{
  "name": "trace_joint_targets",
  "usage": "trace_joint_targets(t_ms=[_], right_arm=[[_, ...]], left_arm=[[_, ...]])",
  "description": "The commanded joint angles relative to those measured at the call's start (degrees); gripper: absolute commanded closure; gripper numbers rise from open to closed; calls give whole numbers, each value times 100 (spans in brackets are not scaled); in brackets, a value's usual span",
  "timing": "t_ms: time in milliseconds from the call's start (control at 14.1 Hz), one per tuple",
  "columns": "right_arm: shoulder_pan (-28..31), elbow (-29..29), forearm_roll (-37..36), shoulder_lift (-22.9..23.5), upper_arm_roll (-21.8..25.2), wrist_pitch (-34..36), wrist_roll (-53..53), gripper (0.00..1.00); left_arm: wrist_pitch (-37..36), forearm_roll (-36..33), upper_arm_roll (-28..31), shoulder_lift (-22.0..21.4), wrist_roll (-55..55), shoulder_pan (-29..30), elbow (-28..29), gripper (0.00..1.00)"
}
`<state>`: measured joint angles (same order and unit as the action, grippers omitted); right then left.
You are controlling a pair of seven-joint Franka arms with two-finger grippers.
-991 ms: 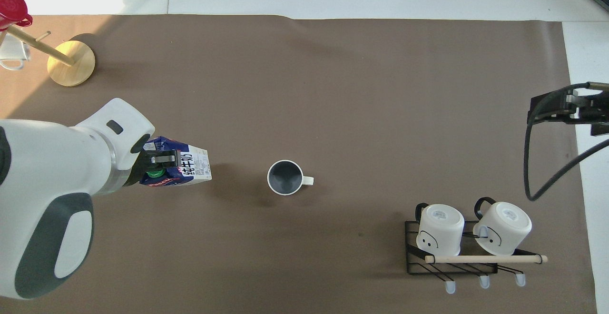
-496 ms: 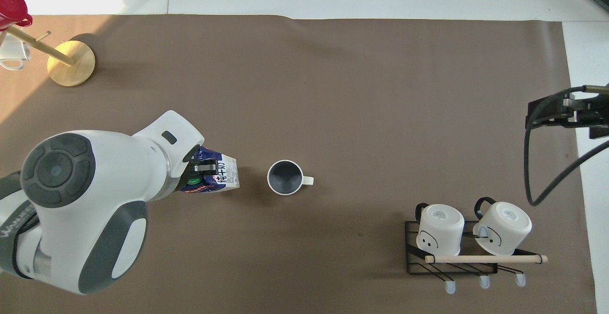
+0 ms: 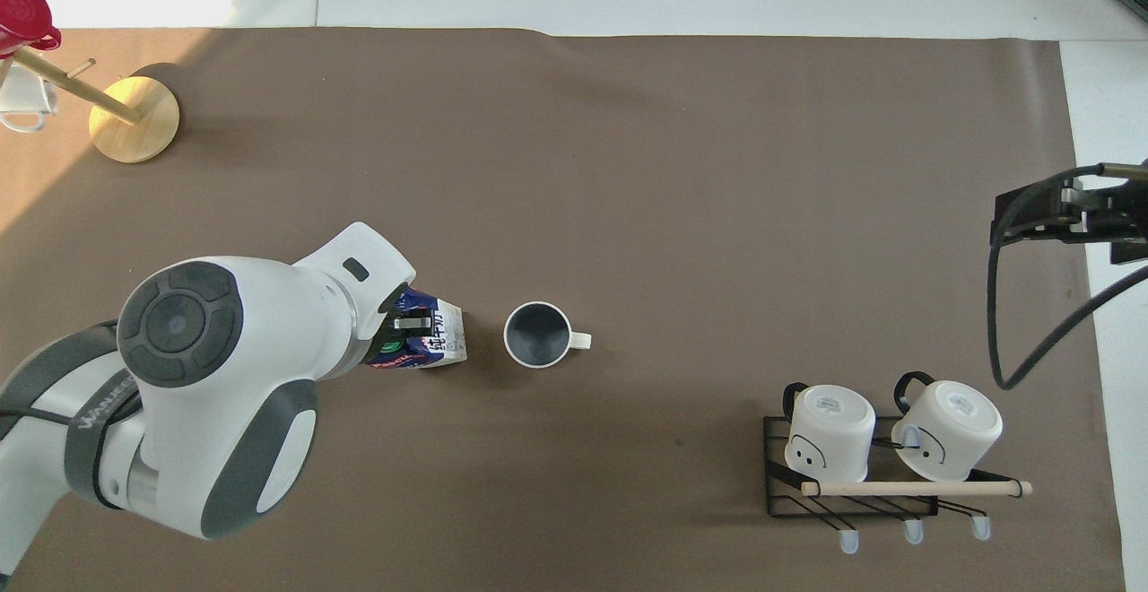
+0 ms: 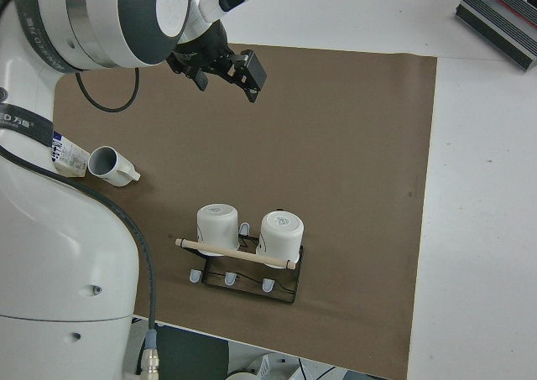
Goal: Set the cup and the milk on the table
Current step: 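Lower the carton onto the table and open the left gripper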
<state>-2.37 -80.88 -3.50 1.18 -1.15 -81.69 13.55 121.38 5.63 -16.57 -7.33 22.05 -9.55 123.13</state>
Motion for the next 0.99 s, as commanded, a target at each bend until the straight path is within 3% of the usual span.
trace_joint_targets(t_ms=[0,920], right_arm=[[88,-147,60,-136,-34,-5,-133,0],[88,-147,69,-136,-34,-5,-142,0]], left_arm=[[114,-71,84,-58,98,-126,132,52],[123,-71,84,-58,160,-91,141,50]])
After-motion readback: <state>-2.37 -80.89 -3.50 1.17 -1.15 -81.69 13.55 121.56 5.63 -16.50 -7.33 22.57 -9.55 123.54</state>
